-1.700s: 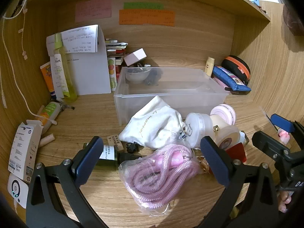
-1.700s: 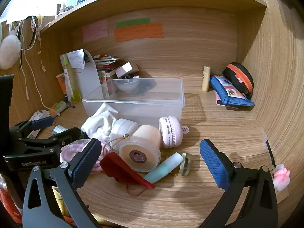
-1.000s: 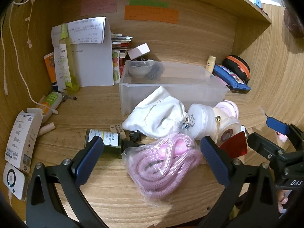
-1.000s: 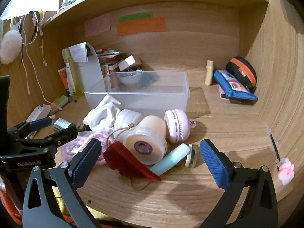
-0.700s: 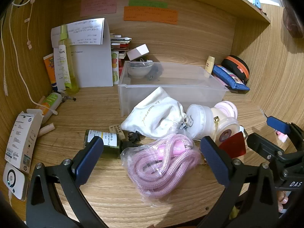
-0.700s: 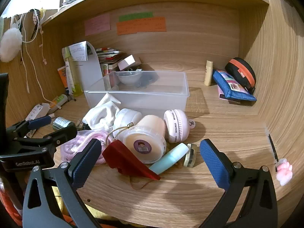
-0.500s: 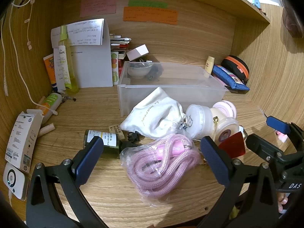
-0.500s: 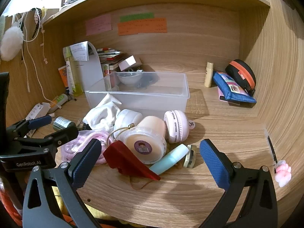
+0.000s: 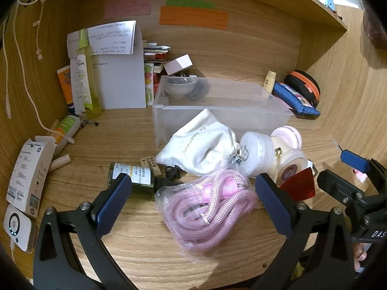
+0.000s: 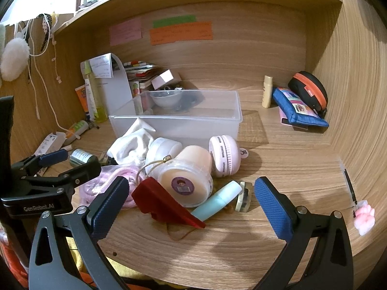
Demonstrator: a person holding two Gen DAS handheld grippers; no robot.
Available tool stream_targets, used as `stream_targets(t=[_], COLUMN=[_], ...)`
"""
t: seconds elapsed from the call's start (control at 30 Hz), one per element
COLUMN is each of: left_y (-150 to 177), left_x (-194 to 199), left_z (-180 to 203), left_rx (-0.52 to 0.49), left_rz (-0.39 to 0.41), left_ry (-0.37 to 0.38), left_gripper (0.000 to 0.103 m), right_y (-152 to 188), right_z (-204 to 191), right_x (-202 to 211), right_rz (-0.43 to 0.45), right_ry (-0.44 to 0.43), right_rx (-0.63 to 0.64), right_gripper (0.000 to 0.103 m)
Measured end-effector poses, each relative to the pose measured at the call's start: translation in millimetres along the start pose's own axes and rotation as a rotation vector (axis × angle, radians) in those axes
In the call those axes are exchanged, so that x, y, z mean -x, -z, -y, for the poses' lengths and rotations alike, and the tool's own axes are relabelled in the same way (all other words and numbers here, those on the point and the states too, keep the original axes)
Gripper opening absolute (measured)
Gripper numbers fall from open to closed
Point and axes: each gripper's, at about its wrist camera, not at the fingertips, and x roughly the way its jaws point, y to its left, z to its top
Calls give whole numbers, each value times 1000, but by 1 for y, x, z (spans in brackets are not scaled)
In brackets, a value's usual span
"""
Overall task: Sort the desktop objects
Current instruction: 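Move the left gripper toward the dark green glass bottle on the desk, then grasp the green bottle with the left gripper while the right gripper grasps the small eraser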
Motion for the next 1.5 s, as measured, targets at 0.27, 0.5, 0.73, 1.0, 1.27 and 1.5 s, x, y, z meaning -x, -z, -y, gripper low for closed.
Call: stream_targets(t=[0.27, 0.5, 0.73, 1.0, 1.27, 1.5], left_y=[-7, -9, 4, 1, -3, -2], left_x=[19, 16, -4, -27, -57, -67], left_z=[-23, -40, -72, -87, -89, -91], left_rx=[-24, -52, 0, 34, 66, 97], left_rz=[111, 61, -39, -96, -153, -184], left_ry=[-19, -12, -15, -3, 27, 54], left_gripper=[103, 103, 103, 103, 103, 103], right_y=[1, -5, 1, 14, 9, 11], right_z=[11, 25, 39, 62, 70, 80], right_x=[4, 14, -6, -37, -49, -51], right_rz=[28, 61, -45, -177, -203, -226], right_ry=[36, 41, 61, 9, 11, 9], right_rx=[4, 36, 74, 9, 13, 19], right_gripper=[103, 103, 103, 102, 88, 73])
